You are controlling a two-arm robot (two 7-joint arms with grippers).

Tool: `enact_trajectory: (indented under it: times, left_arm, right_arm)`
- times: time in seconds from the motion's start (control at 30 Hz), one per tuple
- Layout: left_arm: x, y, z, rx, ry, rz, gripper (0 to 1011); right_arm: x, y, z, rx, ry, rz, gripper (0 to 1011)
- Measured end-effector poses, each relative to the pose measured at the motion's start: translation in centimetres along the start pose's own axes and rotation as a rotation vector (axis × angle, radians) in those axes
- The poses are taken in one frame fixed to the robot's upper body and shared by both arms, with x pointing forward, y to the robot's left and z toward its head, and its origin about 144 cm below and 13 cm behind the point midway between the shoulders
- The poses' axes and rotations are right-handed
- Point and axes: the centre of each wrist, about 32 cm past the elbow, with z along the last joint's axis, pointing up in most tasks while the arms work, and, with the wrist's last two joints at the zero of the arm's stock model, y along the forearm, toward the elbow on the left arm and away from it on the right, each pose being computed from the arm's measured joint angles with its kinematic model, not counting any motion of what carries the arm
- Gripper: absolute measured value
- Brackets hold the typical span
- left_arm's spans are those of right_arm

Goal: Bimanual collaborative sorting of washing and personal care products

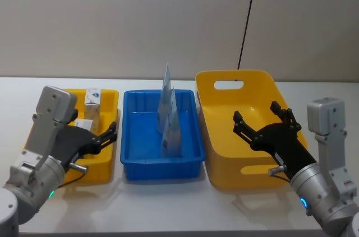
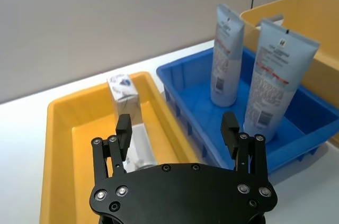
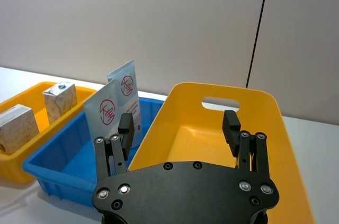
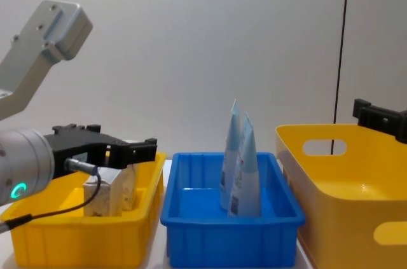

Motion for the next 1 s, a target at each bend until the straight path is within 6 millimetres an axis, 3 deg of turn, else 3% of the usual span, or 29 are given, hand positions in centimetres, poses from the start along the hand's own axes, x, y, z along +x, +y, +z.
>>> enact_trajectory:
  times: [1.0]
  left_arm:
    - [0.7,-0.3,1.1,0.186,0.077,0.096,1001]
  right_arm:
    - [0.0,0.0,0.0,0.0,0.0,0.0,1003]
